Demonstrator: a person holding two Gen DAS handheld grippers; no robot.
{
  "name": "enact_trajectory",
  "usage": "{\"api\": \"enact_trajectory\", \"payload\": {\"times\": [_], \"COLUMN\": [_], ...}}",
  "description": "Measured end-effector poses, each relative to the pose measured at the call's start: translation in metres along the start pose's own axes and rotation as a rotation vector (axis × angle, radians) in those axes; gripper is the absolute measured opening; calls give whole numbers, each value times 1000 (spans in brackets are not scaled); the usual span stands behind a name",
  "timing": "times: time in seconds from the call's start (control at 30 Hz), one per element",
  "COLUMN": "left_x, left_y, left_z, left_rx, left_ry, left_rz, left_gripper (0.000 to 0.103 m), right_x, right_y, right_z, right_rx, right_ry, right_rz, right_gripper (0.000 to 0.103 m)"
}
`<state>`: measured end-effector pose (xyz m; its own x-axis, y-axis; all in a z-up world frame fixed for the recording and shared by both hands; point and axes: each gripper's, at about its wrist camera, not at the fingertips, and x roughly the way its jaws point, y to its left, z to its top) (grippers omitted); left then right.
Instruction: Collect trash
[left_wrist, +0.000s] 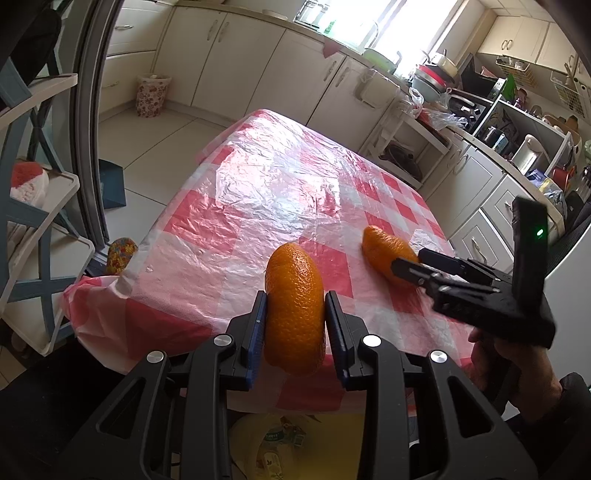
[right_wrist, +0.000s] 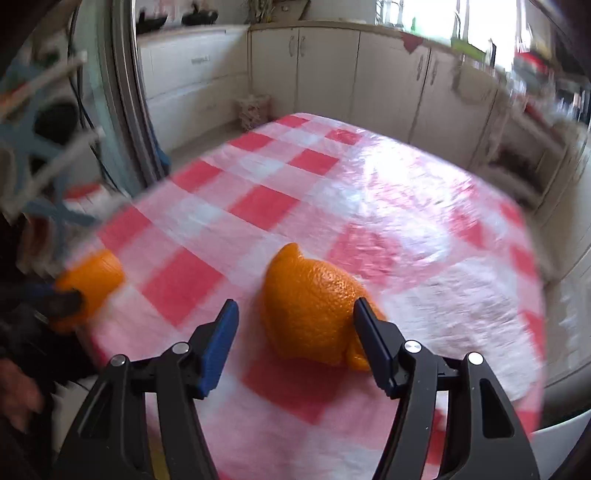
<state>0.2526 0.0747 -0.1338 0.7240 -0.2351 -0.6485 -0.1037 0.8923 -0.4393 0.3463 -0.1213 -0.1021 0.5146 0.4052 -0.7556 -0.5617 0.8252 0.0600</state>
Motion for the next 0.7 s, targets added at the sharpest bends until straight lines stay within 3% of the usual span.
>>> {"api": "enact_trajectory", "payload": {"times": [0.1,0.13,0.17,0.23,0.37,0.53,0.57,0.6,0.63,0.67,0.7], "left_x": [2,2,2,3,4,6,6,6,5,4,3], "left_y": [2,2,3,4,4,3,3,3,2,1,0], "left_z": [1,0,0,1,3,2,2,1,1,1,1], "left_rx": [-9,-9,-7,-9,-15,-9,-8,-8,-7,-5,-1], "left_ry": [2,2,2,3,1,5,5,3,1,-2,-5], "left_rz": [2,2,2,3,1,2,3,2,3,3,3], "left_gripper": [30,30,30,30,30,30,30,30,30,30,29], "right_x": [-7,-13,-17,-26,-27,-3,-4,-2,-2,-2,-2], "right_y": [-10,-20,-27,-49,-85,-117,-119,-116,-114,-113,-113], "right_z": [5,9,10,10,-5,-32,-34,-34,-32,-31,-31], "right_rx": [115,164,193,241,275,316,330,315,301,294,301], "right_ry": [-27,-51,-65,-66,16,187,147,140,134,133,129], "right_rz": [199,191,168,21,-232,-338,-323,-321,-303,-296,-284], "right_gripper": [66,66,66,66,66,77,77,71,54,29,17]}}
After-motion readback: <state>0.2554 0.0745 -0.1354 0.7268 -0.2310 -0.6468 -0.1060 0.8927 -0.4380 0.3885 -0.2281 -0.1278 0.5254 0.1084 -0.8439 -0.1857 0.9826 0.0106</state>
